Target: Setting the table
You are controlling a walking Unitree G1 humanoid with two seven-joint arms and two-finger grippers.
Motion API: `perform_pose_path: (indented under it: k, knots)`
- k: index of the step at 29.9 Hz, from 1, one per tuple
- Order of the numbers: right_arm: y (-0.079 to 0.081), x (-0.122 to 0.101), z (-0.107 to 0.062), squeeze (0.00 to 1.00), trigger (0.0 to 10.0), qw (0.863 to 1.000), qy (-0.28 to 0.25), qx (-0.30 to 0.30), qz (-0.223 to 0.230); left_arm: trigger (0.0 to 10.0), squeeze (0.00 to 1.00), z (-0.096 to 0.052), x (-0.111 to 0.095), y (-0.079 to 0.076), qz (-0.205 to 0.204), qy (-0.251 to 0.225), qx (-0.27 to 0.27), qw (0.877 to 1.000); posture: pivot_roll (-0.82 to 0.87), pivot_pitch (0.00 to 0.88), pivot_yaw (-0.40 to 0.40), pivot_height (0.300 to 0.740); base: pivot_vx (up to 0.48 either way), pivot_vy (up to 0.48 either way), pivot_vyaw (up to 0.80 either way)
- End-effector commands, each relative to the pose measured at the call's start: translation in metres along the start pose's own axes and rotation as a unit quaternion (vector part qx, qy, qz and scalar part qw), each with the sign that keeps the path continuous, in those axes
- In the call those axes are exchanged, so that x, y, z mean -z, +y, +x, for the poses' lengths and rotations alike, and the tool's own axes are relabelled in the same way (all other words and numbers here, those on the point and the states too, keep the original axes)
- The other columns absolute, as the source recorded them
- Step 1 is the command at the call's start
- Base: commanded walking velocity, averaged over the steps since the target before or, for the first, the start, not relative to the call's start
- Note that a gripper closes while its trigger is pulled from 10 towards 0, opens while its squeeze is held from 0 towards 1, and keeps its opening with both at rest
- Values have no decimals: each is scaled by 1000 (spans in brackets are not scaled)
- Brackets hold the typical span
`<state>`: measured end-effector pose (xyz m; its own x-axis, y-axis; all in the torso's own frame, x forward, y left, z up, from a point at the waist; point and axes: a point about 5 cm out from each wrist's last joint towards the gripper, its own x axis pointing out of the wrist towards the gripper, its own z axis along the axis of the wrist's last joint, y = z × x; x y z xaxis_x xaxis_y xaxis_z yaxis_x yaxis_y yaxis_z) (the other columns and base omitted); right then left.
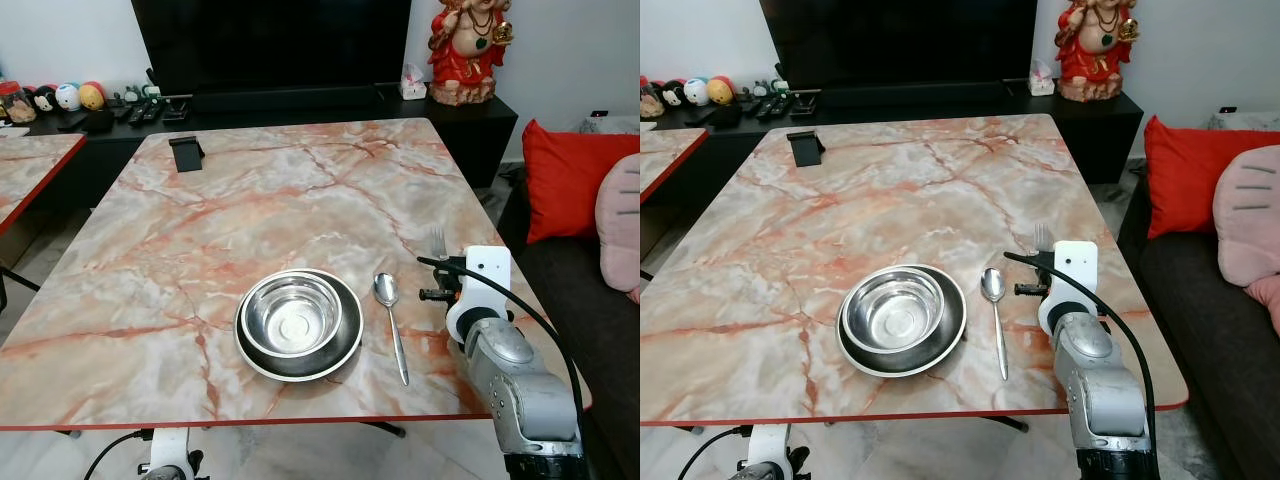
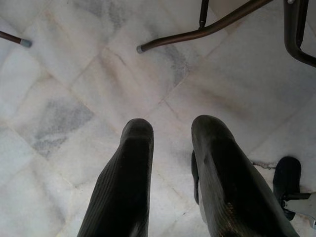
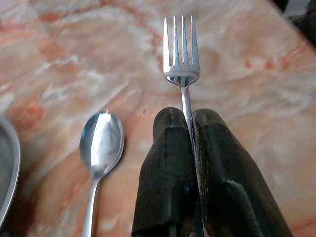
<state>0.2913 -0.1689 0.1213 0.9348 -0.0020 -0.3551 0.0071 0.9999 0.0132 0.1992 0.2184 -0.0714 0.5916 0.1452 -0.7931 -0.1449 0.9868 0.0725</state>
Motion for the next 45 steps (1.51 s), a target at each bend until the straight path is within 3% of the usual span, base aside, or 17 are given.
perform_pose_path:
  k: [1,13,29,45]
  knots:
    - [3,8,0,0,10000,1000,22,-13,6,10000,0,0,4,1,1,8,2,1000,-127,0,48,740,0,0,0]
    - [13,29,2,0,10000,995,64,-51,57,10000,0,-1,4,1,1,8,2,1000,-125,0,48,740,0,0,0]
    - [5,36,9,0,10000,997,66,-26,24,10000,0,-1,4,1,1,7,2,1000,-123,0,48,740,0,0,0]
    - [12,34,9,0,10000,996,69,-23,52,10000,0,-1,4,1,4,7,3,1000,-123,0,47,740,0,0,0]
